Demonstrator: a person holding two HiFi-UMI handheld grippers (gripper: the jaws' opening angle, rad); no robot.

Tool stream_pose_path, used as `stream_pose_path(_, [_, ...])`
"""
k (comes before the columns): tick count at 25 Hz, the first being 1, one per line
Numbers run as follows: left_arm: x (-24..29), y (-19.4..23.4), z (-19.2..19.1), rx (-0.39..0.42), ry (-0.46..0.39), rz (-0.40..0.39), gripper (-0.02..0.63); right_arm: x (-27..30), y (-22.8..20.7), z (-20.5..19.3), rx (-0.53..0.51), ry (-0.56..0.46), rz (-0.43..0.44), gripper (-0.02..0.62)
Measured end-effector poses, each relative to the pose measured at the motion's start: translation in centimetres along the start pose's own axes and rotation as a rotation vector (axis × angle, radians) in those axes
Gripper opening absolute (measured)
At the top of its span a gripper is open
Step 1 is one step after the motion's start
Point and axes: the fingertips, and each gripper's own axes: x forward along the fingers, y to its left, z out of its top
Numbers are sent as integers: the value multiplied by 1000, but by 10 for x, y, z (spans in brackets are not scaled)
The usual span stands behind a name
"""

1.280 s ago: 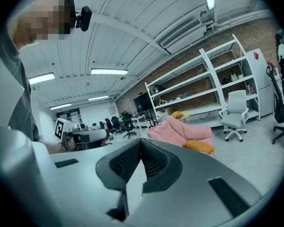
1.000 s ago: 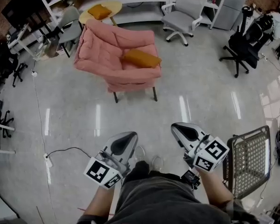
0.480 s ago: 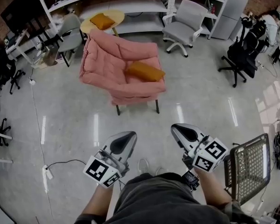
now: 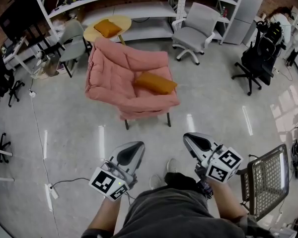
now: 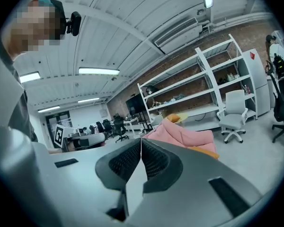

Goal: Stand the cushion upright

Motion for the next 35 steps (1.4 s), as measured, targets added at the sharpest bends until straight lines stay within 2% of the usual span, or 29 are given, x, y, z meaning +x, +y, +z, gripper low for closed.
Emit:
stream_pose_path(8, [48,45,5,-3,22,18,11,36,-60,20,26,-24,-5,15])
stream_pose_path(14, [103,91,10,-9,35,62,9,81,-121,36,42,-4,38,15])
stream_pose_path(26, [242,173,13,-15,94,138,9,149,-289,61,78,46,48,16])
stream_pose_path(35, [309,223,-2,-39,152,153,9,198,-371,43,101,120,28,17])
